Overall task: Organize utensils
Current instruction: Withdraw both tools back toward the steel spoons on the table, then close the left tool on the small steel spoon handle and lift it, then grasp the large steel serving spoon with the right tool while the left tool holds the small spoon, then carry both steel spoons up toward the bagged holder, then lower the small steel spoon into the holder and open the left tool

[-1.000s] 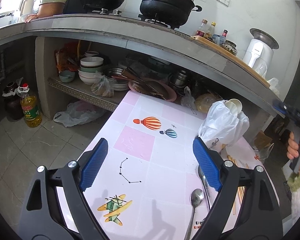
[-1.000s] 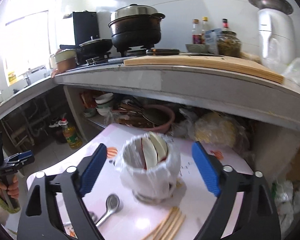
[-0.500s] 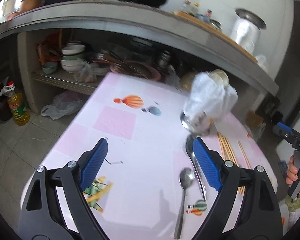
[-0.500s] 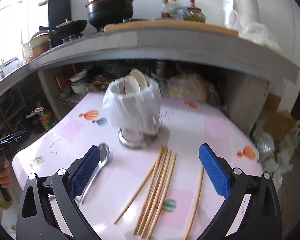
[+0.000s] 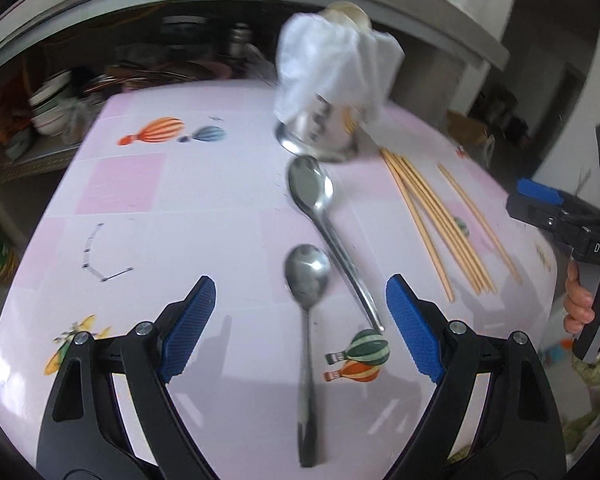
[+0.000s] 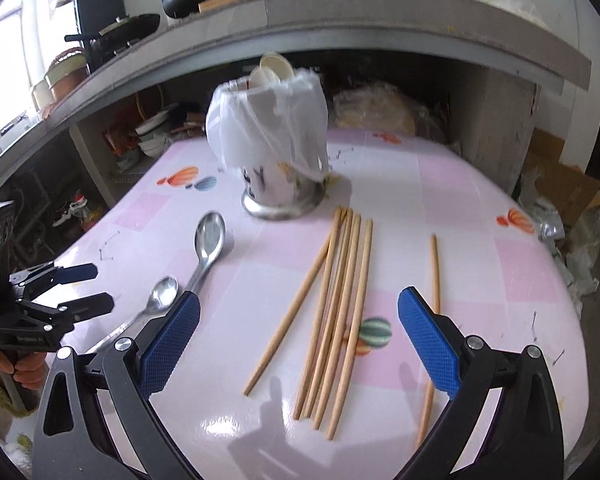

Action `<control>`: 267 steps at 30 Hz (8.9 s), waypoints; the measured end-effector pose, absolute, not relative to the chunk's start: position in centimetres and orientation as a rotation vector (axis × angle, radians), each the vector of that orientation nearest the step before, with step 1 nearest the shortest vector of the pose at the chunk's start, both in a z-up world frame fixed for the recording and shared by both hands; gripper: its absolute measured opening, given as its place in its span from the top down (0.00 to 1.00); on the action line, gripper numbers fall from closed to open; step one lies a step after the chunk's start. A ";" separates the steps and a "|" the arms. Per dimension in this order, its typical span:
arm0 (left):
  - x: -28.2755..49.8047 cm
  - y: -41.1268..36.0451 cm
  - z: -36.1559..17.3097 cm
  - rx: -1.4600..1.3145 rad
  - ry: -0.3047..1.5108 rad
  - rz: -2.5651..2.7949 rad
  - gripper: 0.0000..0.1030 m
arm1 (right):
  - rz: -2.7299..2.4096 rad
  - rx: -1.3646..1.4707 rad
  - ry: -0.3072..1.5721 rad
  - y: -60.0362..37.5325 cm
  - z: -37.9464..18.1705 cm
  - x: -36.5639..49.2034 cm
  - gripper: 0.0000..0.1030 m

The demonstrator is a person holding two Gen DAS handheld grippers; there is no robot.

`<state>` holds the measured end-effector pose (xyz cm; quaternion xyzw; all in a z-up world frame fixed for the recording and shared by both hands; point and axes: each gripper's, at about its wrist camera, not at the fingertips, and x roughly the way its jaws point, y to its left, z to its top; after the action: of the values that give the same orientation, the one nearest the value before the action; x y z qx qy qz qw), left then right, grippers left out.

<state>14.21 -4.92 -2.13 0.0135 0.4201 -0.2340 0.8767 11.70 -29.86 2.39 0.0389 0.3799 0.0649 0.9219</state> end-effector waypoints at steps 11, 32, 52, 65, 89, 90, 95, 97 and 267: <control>15.9 -8.3 -4.3 0.214 0.949 -0.488 0.36 | 0.200 0.132 0.835 -30.2 -0.1 11.0 0.06; 18.6 -10.8 -5.7 0.296 1.058 -0.461 0.50 | 0.243 0.205 0.823 -31.7 -0.3 11.4 0.06; 19.0 -11.4 -5.7 0.293 1.071 -0.423 0.66 | 0.241 0.220 0.817 -31.8 0.0 11.2 0.06; 18.6 -11.0 -4.8 0.261 1.041 -0.405 0.66 | 0.231 0.219 0.810 -32.0 0.3 11.1 0.06; 15.7 -6.9 2.8 0.149 0.801 -0.347 0.66 | 0.134 0.051 0.765 -30.4 1.7 11.0 0.06; 15.5 -6.8 2.9 0.144 0.797 -0.347 0.66 | 0.128 0.034 0.751 -30.3 2.0 10.9 0.06; 15.2 -6.1 3.0 0.132 0.784 -0.342 0.66 | 0.085 -0.032 0.702 -29.7 3.4 10.8 0.06; 15.0 -5.8 3.1 0.124 0.779 -0.343 0.66 | 0.077 -0.041 0.699 -29.6 3.6 10.8 0.06; 32.0 -20.9 12.4 0.055 0.500 -0.558 0.66 | 0.262 0.299 0.568 -34.0 8.6 16.3 0.59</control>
<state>32.01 -20.85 12.38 0.0270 0.2443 -0.2725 0.9302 16.31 -34.03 8.60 0.1463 0.2782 0.1282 0.9406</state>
